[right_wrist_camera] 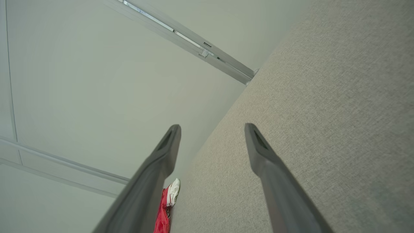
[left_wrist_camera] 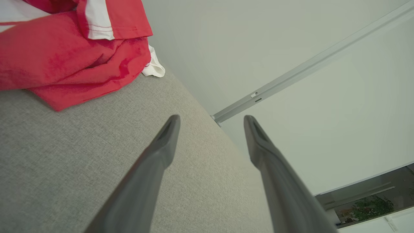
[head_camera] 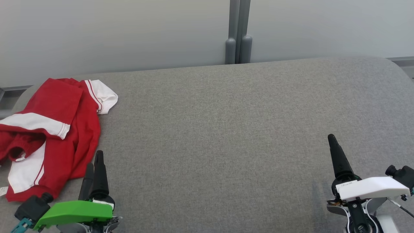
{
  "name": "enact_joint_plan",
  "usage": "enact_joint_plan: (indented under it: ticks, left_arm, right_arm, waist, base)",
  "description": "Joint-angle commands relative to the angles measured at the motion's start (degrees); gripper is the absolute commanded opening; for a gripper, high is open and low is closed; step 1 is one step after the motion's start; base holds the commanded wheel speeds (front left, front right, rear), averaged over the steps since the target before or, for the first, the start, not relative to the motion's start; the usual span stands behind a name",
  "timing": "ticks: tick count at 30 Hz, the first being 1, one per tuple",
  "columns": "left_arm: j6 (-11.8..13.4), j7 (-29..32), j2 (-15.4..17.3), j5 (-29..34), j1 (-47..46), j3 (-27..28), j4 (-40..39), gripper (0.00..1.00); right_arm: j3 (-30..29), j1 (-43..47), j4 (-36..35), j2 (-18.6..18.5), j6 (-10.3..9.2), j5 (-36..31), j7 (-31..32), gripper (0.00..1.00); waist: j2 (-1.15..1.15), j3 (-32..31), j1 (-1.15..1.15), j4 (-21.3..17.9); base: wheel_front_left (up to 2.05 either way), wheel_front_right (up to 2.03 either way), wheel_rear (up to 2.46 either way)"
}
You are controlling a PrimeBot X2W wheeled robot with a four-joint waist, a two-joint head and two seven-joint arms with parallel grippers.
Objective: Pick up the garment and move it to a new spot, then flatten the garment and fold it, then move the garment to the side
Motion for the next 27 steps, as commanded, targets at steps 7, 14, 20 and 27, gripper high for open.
enact_joint_plan:
  ticks: [7, 14, 20, 27]
  left_arm:
    - [1.09, -1.66, 0.59, 10.36, 0.97, -0.46, -1.8, 1.0]
    - [1.86, -2.84, 1.5, 18.16, 2.05, -1.07, -1.76, 1.0]
    - [2.69, -3.76, 2.04, 23.57, 2.92, -2.06, -1.36, 1.0]
    - [3.56, -4.8, 2.26, 28.32, 3.7, -2.77, -0.88, 1.0]
  right_arm:
    - [2.3, 0.17, -2.31, -0.43, 0.02, -10.56, -2.0, 1.0]
    - [4.18, 0.59, -2.3, -0.47, 0.02, -18.81, -3.45, 1.0]
    - [5.05, 0.98, -2.58, -0.52, 0.03, -23.84, -4.61, 1.0]
    - [6.18, 1.36, -3.06, -0.56, 0.03, -29.16, -5.92, 1.0]
  waist:
    - [0.0, -0.18, 0.0, 0.07]
    - [0.0, -0.44, 0.0, 0.1]
    - [0.0, -0.67, 0.0, 0.14]
    - [0.0, -0.86, 0.0, 0.12]
  base:
    - [0.0, 0.0, 0.0]
    - [0.0, 0.0, 0.0]
    - [0.0, 0.0, 0.0]
    - [0.0, 0.0, 0.0]
